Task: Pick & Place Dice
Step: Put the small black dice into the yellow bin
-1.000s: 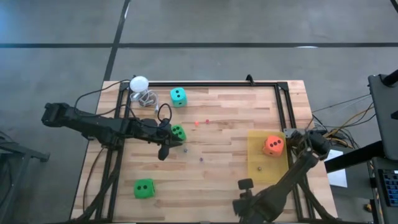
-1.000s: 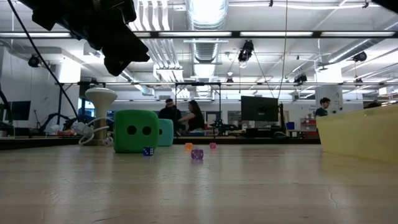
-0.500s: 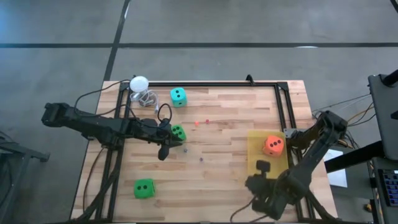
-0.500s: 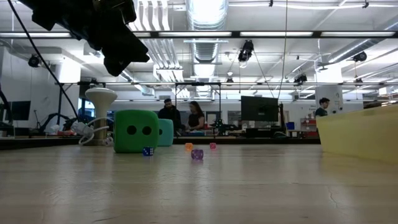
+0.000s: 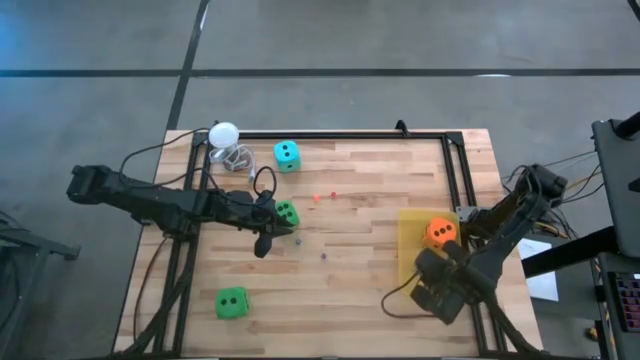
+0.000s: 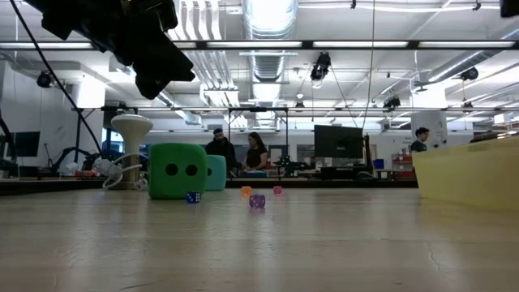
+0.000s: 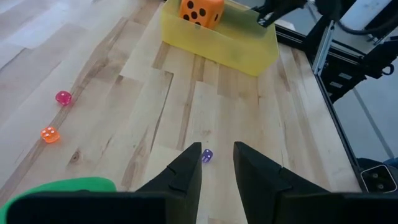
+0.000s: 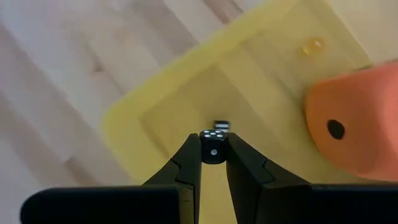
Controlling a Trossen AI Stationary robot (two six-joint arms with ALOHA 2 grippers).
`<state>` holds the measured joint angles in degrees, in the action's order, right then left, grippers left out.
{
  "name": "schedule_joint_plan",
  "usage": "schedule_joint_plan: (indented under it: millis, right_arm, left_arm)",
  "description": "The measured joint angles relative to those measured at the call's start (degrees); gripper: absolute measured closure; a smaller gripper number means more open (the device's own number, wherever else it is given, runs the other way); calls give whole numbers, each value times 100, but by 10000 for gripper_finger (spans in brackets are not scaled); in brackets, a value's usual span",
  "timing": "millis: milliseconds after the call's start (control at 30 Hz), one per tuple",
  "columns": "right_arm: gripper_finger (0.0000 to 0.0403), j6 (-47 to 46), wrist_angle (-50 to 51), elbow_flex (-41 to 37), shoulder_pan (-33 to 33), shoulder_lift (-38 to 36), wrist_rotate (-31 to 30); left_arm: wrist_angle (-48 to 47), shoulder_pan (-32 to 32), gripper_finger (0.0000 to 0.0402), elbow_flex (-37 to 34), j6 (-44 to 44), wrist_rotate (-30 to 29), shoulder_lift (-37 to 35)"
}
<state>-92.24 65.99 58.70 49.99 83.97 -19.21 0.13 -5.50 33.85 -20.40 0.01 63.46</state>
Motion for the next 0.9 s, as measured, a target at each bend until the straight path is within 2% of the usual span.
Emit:
schedule_joint_plan:
  millis: [167, 333, 900]
  right_arm:
    - [361, -25, -3, -329, -314, -198, 405]
    - [361, 334, -37, -525, -703, -290, 817]
    - [361, 1080, -113, -571, -1131, -300, 943]
  left_arm:
    - [1, 0, 303, 0, 0, 0, 0]
    - [2, 0, 303, 0, 0, -1, 0]
    - [-19, 0, 303, 0, 0, -2, 0]
